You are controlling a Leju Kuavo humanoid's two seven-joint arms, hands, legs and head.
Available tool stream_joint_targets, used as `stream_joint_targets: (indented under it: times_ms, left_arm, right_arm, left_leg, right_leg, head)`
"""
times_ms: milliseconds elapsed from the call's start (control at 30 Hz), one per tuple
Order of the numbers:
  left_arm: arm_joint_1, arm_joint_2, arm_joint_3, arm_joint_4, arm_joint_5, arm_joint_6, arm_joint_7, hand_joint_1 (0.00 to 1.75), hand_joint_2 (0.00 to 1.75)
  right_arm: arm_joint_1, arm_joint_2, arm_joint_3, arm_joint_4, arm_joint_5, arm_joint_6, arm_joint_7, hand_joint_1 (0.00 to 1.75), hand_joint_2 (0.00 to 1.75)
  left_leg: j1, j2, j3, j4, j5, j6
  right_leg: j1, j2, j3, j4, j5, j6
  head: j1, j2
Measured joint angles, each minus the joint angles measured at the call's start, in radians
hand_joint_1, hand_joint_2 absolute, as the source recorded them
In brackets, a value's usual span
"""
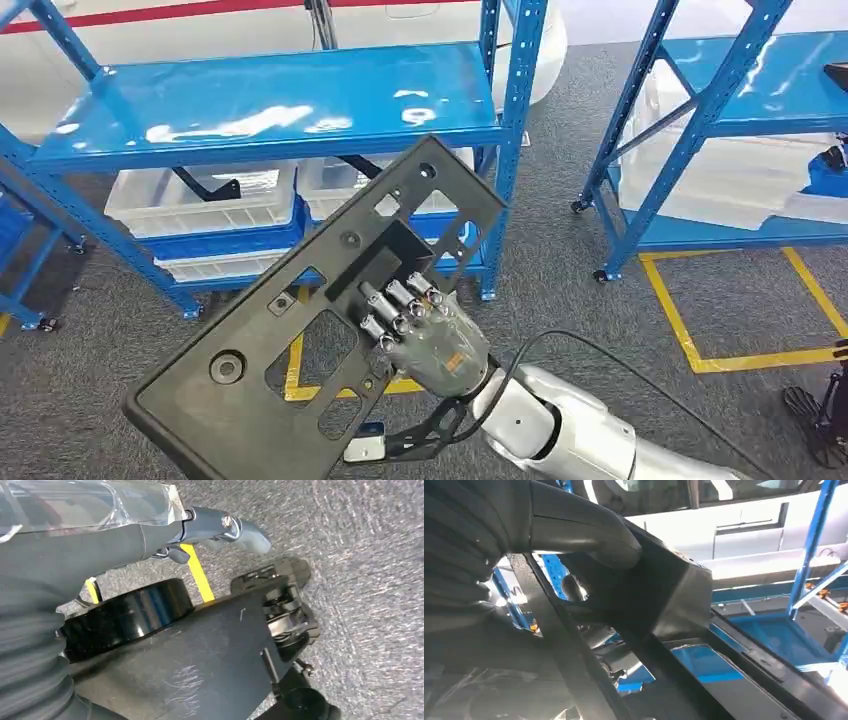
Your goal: Take the parts from the cabinet and place them on the table.
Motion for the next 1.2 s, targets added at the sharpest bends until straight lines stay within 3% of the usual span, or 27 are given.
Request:
stream_joint_targets:
  times_ms: [67,133,167,200,233,267,300,333,367,433,500,533,567,633,667,700,767,800,833,867,900,1000,1033,1067,1100,1167,1200]
  left_arm:
    - [-0.001,0.000,0.000,0.000,0.000,0.000,0.000,0.00,1.75]
    - [-0.001,0.000,0.000,0.000,0.000,0.000,0.000,0.00,1.75]
    - [-0.001,0.000,0.000,0.000,0.000,0.000,0.001,0.00,1.75]
    - [0.000,0.000,0.000,0.000,0.000,0.000,0.001,0.00,1.75]
    - [-0.001,0.000,0.000,0.000,0.000,0.000,0.001,0.00,1.75]
    - [-0.002,0.000,0.000,0.000,0.000,0.000,0.001,0.00,1.75]
    - [-0.004,0.000,0.000,0.000,0.000,0.000,0.001,0.00,1.75]
    - [-0.008,0.000,0.000,0.000,-0.001,0.002,0.001,0.00,1.75]
    - [-0.011,0.002,0.000,0.000,-0.003,0.003,0.001,0.00,1.75]
    - [-0.013,0.001,0.000,0.000,-0.004,0.005,0.000,0.00,1.75]
    - [-0.006,0.001,0.000,0.000,-0.004,0.006,0.001,0.00,1.75]
    - [-0.006,0.001,0.000,0.000,-0.004,0.007,0.001,0.00,1.75]
    - [-0.006,0.001,0.000,0.000,-0.004,0.007,0.001,0.00,1.75]
    - [-0.005,-0.001,0.000,0.000,-0.004,0.007,0.002,0.00,1.75]
    - [-0.005,-0.001,0.000,0.000,-0.003,0.007,0.002,0.00,1.75]
    - [-0.004,-0.001,0.000,0.000,-0.003,0.007,0.002,0.00,1.75]
    - [-0.002,-0.001,0.000,0.000,-0.003,0.005,0.008,0.00,1.75]
    - [-0.002,-0.001,0.000,0.000,-0.005,0.005,0.012,0.00,1.75]
    - [-0.003,-0.001,0.000,0.000,-0.007,0.004,0.013,0.00,1.75]
    - [-0.007,0.000,0.000,0.000,-0.010,0.003,0.013,0.00,1.75]
    - [-0.010,0.000,0.000,0.000,-0.014,0.002,0.015,0.00,1.75]
    - [-0.003,0.001,0.000,0.000,-0.020,-0.002,0.015,0.00,1.75]
    - [-0.001,0.003,0.000,0.000,-0.021,-0.002,0.015,0.00,1.75]
    - [-0.001,0.002,0.000,0.000,-0.021,-0.003,0.016,0.00,1.75]
    - [-0.004,0.002,0.000,0.000,-0.022,-0.003,0.016,0.00,1.75]
    - [-0.007,0.002,0.000,0.000,-0.022,-0.006,0.016,0.00,1.75]
    - [-0.005,0.002,0.000,0.000,-0.022,-0.006,0.016,0.00,1.75]
  right_arm:
    - [0.012,0.005,-0.010,0.000,0.000,-0.002,-0.007,1.75,1.75]
    - [0.021,0.008,-0.020,-0.002,0.000,-0.004,-0.015,1.75,1.75]
    - [0.028,0.009,-0.025,-0.002,0.000,-0.004,-0.019,1.75,1.75]
    - [0.036,0.009,-0.027,-0.002,0.000,-0.004,-0.022,1.75,1.75]
    - [0.041,0.009,-0.030,-0.002,0.000,-0.004,-0.024,1.75,1.75]
    - [0.046,0.011,-0.034,-0.002,0.000,-0.003,-0.024,1.75,1.75]
    - [0.049,0.014,-0.042,-0.002,-0.001,-0.003,-0.024,1.75,1.75]
    - [0.050,0.018,-0.048,-0.002,-0.001,-0.003,-0.026,1.75,1.75]
    - [0.052,0.018,-0.056,-0.003,-0.001,-0.003,-0.028,1.75,1.75]
    - [0.056,0.019,-0.060,-0.003,-0.002,-0.003,-0.034,1.75,1.75]
    - [0.066,0.019,-0.062,-0.002,-0.003,-0.003,-0.040,1.75,1.75]
    - [0.070,0.019,-0.066,-0.002,-0.003,-0.002,-0.039,1.75,1.75]
    - [0.071,0.019,-0.070,-0.002,-0.003,-0.002,-0.039,1.75,1.75]
    - [0.074,0.019,-0.073,-0.002,-0.002,-0.002,-0.034,1.75,1.75]
    - [0.076,0.019,-0.075,-0.002,-0.001,-0.002,-0.031,1.75,1.75]
    - [0.081,0.019,-0.076,-0.002,-0.001,-0.002,-0.028,1.75,1.75]
    - [0.093,0.018,-0.078,-0.001,-0.001,-0.005,-0.023,1.75,1.75]
    - [0.094,0.018,-0.079,-0.001,-0.001,-0.005,-0.022,1.75,1.75]
    - [0.093,0.019,-0.082,-0.001,-0.001,-0.007,-0.020,1.75,1.75]
    - [0.088,0.018,-0.085,-0.001,-0.001,-0.009,-0.014,1.75,1.75]
    - [0.084,0.019,-0.087,-0.001,0.000,-0.013,-0.005,1.75,1.75]
    - [0.072,0.016,-0.087,-0.001,0.000,-0.015,0.017,1.75,1.75]
    - [0.063,0.016,-0.087,-0.001,0.000,-0.016,0.022,1.75,1.75]
    - [0.058,0.016,-0.088,-0.001,0.000,-0.016,0.028,1.75,1.75]
    - [0.051,0.016,-0.088,-0.002,0.000,-0.019,0.034,1.75,1.75]
    - [0.047,0.016,-0.089,-0.002,0.000,-0.024,0.036,1.75,1.75]
    - [0.047,0.015,-0.089,-0.002,0.000,-0.026,0.035,1.75,1.75]
  left_leg:
    - [0.006,0.000,-0.043,0.104,-0.097,-0.015]
    - [0.009,0.000,-0.104,0.283,-0.190,-0.024]
    - [0.009,0.000,-0.116,0.340,-0.212,-0.025]
    - [0.009,0.000,-0.103,0.340,-0.209,-0.023]
    - [0.008,0.000,-0.066,0.294,-0.191,-0.019]
    - [0.006,0.000,-0.010,0.207,-0.161,-0.010]
    - [0.002,-0.001,0.065,0.086,-0.125,0.004]
    - [-0.007,-0.001,0.129,-0.011,-0.108,0.020]
    - [-0.011,0.006,0.132,-0.034,-0.109,0.020]
    - [-0.018,0.005,0.118,-0.029,-0.098,0.021]
    - [-0.013,0.005,0.108,-0.035,-0.078,0.029]
    - [-0.006,0.010,0.102,-0.042,-0.064,0.030]
    - [-0.006,0.006,0.096,-0.041,-0.056,0.035]
    - [-0.005,0.005,0.075,-0.040,-0.039,0.038]
    - [-0.005,0.003,0.064,-0.038,-0.033,0.035]
    - [-0.003,-0.001,0.055,-0.036,-0.027,0.033]
    - [0.003,-0.014,0.038,-0.028,-0.019,0.025]
    - [0.008,-0.024,0.030,-0.018,-0.018,0.021]
    - [0.011,-0.030,0.023,-0.006,-0.019,0.016]
    - [0.006,-0.037,0.007,0.004,-0.020,0.007]
    - [0.006,-0.046,-0.007,0.023,-0.015,0.005]
    - [0.009,-0.062,-0.021,0.016,-0.003,-0.009]
    - [0.011,-0.046,-0.024,0.027,-0.014,-0.012]
    - [0.009,-0.027,-0.041,0.064,-0.042,-0.019]
    - [0.011,-0.019,-0.073,0.140,-0.084,-0.025]
    - [0.012,-0.015,-0.145,0.311,-0.155,-0.029]
    - [0.011,-0.015,-0.161,0.356,-0.165,-0.027]
  right_leg:
    - [0.000,-0.001,-0.019,0.000,0.014,-0.019]
    - [0.001,-0.002,-0.039,0.001,0.028,-0.023]
    - [0.002,-0.002,-0.049,0.001,0.036,-0.023]
    - [0.003,-0.002,-0.058,0.001,0.043,-0.023]
    - [0.005,-0.002,-0.066,0.001,0.050,-0.023]
    - [0.009,-0.001,-0.074,0.001,0.058,-0.022]
    - [0.011,0.001,-0.082,0.001,0.068,-0.021]
    - [0.010,0.001,-0.087,0.001,0.076,-0.020]
    - [0.017,0.001,-0.093,0.001,0.081,-0.013]
    - [0.010,-0.002,-0.097,-0.001,0.092,-0.004]
    - [0.011,-0.003,-0.099,-0.010,0.108,0.008]
    - [0.006,-0.001,-0.110,0.009,0.087,0.013]
    - [0.008,0.000,-0.131,0.055,0.038,0.018]
    - [0.004,0.000,-0.186,0.224,-0.077,0.026]
    - [0.004,0.000,-0.206,0.297,-0.110,0.028]
    - [0.003,0.000,-0.205,0.327,-0.119,0.030]
    - [-0.001,0.000,-0.129,0.247,-0.084,0.033]
    - [-0.005,0.005,-0.061,0.147,-0.046,0.037]
    - [-0.012,0.023,-0.004,0.059,-0.023,0.043]
    - [-0.012,0.055,0.011,0.029,-0.048,0.046]
    - [-0.013,0.049,-0.001,0.029,-0.041,0.031]
    - [-0.008,0.022,-0.011,0.035,-0.032,0.015]
    - [-0.010,0.015,-0.013,0.033,-0.029,0.008]
    - [-0.009,0.008,-0.015,0.033,-0.026,0.002]
    - [-0.007,-0.002,-0.018,0.033,-0.024,0.000]
    - [-0.001,-0.022,-0.022,0.033,-0.023,-0.003]
    - [0.003,-0.032,-0.023,0.033,-0.022,-0.004]
  head:
    - [0.000,0.000]
    - [0.000,0.000]
    - [0.000,0.000]
    - [0.000,0.000]
    - [0.000,0.000]
    - [0.000,0.000]
    - [0.000,0.000]
    - [0.000,0.000]
    - [0.000,0.000]
    - [0.000,0.000]
    - [0.000,0.000]
    - [0.000,0.000]
    - [0.000,0.000]
    - [0.000,0.000]
    - [0.000,0.000]
    - [0.000,0.000]
    - [0.000,0.000]
    - [0.000,0.000]
    - [0.000,0.000]
    - [0.001,0.000]
    - [0.000,0.000]
    - [0.000,0.000]
    - [0.000,0.000]
    - [-0.001,0.000]
    - [0.000,0.000]
    - [0.000,0.000]
    - [0.000,0.000]
